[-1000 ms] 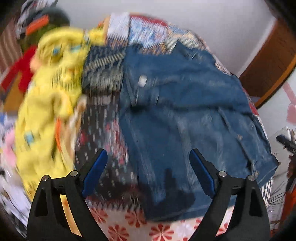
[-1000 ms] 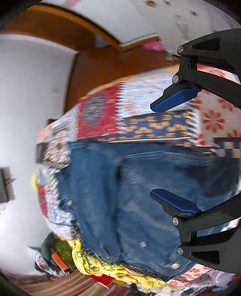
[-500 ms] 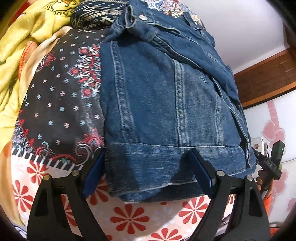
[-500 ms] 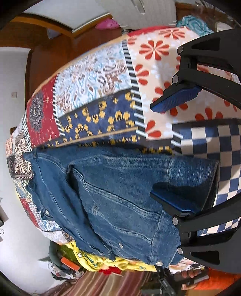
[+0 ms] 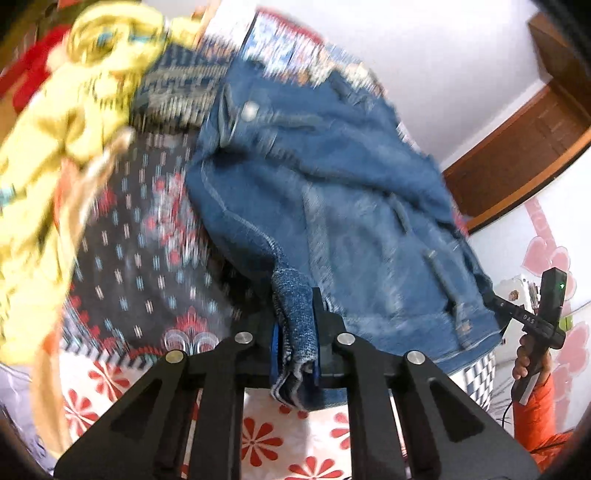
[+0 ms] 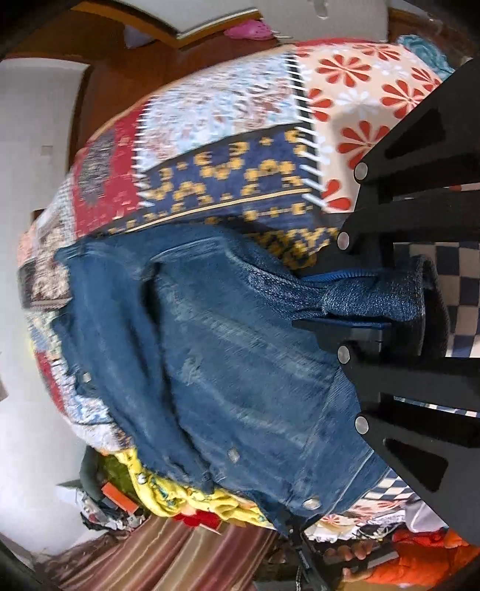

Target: Fold large clothes

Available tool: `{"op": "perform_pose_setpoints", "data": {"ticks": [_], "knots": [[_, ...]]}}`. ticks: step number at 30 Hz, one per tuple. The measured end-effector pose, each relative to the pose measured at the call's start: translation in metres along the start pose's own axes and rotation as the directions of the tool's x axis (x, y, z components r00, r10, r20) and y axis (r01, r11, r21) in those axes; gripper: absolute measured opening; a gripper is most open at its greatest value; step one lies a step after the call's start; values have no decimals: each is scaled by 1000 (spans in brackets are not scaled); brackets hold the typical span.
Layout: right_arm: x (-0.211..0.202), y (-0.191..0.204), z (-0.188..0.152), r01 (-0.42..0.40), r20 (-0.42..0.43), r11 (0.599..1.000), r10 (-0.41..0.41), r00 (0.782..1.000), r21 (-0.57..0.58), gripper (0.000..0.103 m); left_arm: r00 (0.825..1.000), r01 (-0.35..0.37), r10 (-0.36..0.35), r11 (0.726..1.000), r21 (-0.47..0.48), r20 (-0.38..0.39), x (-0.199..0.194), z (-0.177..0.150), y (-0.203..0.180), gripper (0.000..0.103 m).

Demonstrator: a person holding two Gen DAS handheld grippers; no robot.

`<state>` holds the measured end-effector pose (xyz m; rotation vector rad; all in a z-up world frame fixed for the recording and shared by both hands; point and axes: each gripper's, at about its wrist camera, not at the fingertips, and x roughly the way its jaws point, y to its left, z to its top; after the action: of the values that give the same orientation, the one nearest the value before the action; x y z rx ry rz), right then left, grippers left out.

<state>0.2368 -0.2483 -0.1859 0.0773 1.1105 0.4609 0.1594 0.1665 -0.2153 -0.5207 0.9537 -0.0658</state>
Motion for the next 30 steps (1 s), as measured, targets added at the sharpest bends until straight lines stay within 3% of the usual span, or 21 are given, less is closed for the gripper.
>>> {"op": "perform_pose_setpoints", "data": {"ticks": [5, 9, 16, 20, 25, 30], "knots": [[-18, 14, 28, -20, 103, 999, 23, 994, -36, 14, 993, 45, -48, 999, 28, 110, -30, 38, -20, 11], [-29, 23, 62, -39, 170, 997, 49, 984, -60, 14, 976, 124, -125, 992, 14, 181, -46, 80, -22, 11], [-30, 26, 142, -11, 287, 998, 27, 957, -59, 14, 958, 164, -140, 983, -77, 250, -27, 160, -1, 11], [-12, 17, 183, -59, 300, 998, 57, 952, -3, 14, 958, 178, -138, 974, -144, 253, 2, 199, 20, 11], [35, 16, 215, -42, 267, 999, 37, 963, 12, 14, 980, 87, -56, 984, -158, 193, 56, 229, 38, 11], [77, 4, 228, -5, 201, 1000, 1, 980, 20, 15, 994, 16, 2, 986, -166, 107, 109, 238, 57, 11]]}}
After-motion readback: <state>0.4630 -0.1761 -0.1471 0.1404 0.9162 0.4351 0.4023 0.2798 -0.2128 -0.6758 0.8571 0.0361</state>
